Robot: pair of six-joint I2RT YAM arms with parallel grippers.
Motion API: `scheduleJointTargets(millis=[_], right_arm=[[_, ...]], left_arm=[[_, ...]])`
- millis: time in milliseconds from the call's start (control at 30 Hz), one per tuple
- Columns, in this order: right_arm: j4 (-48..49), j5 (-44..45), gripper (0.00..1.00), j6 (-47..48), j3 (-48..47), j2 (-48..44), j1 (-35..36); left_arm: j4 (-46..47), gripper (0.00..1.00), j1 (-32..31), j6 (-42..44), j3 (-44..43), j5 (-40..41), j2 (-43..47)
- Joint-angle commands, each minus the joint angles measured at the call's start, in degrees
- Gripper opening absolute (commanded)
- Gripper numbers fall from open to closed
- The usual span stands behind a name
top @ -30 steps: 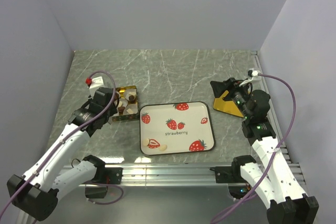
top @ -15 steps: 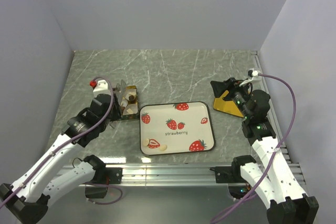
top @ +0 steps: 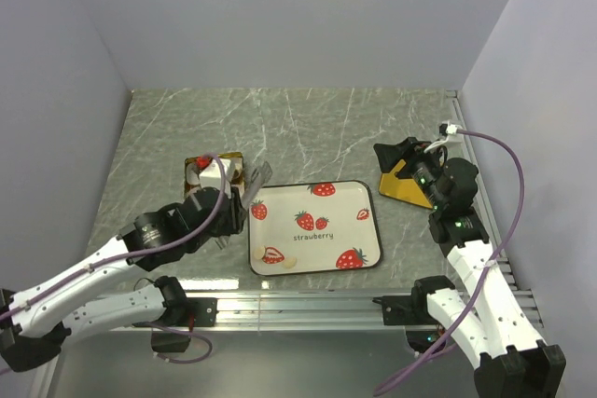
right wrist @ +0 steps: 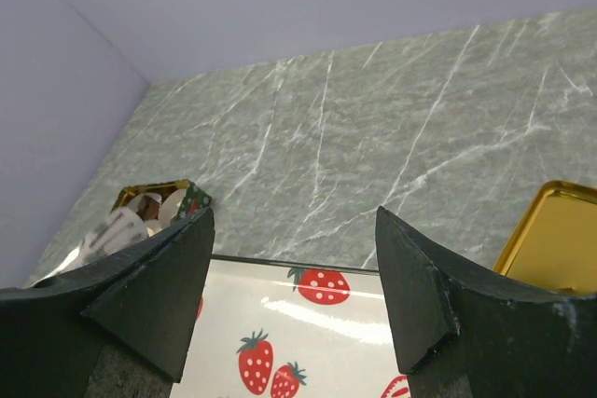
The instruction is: Pack the chocolate
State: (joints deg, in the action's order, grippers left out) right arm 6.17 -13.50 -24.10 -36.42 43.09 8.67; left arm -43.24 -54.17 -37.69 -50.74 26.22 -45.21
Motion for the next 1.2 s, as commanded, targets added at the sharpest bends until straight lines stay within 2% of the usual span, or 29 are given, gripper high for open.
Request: scheduleJointTargets(millis=[0, 300, 567, 733, 800, 967, 1167], right_arm=[[1.5, 0.7, 0.76, 1.2, -3.0, 0.5, 0.5], [1.5, 0.7, 0.76, 1.2, -3.1, 0.9, 0.5], [1.6, 0.2, 0.76, 1.2, -3.0, 0.9, 0.6], [1.4, 0.1, 0.76, 1.2, -3.1, 0.7, 0.5], [1.4, 0.1, 0.76, 1.2, -3.0, 0.6, 0.5], [1.3, 0.0, 0.76, 1.2, -3.0, 0.5, 0.4], [1.3, 0.0, 0.76, 1.2, -3.1, 0.8, 0.5]], left_arm=[[-2.0, 0.39, -5.6, -4.9, -1.5, 3.1, -0.3], [-10.6, 0.39, -20.8, -17.7, -2.6, 9.9, -4.9], [-25.4, 0.38, -34.5, -33.3, -6.6, 16.1, -13.3], [-30.8, 0.38, -39.4, -38.2, -8.7, 16.8, -18.6], [-35.0, 0.41, -40.0, -41.2, -10.3, 16.9, -19.0], [-32.5, 0.43, -40.8, -39.7, -9.1, 14.5, -18.2], [-34.4, 0.42, -41.4, -40.9, -8.3, 11.7, -19.4]])
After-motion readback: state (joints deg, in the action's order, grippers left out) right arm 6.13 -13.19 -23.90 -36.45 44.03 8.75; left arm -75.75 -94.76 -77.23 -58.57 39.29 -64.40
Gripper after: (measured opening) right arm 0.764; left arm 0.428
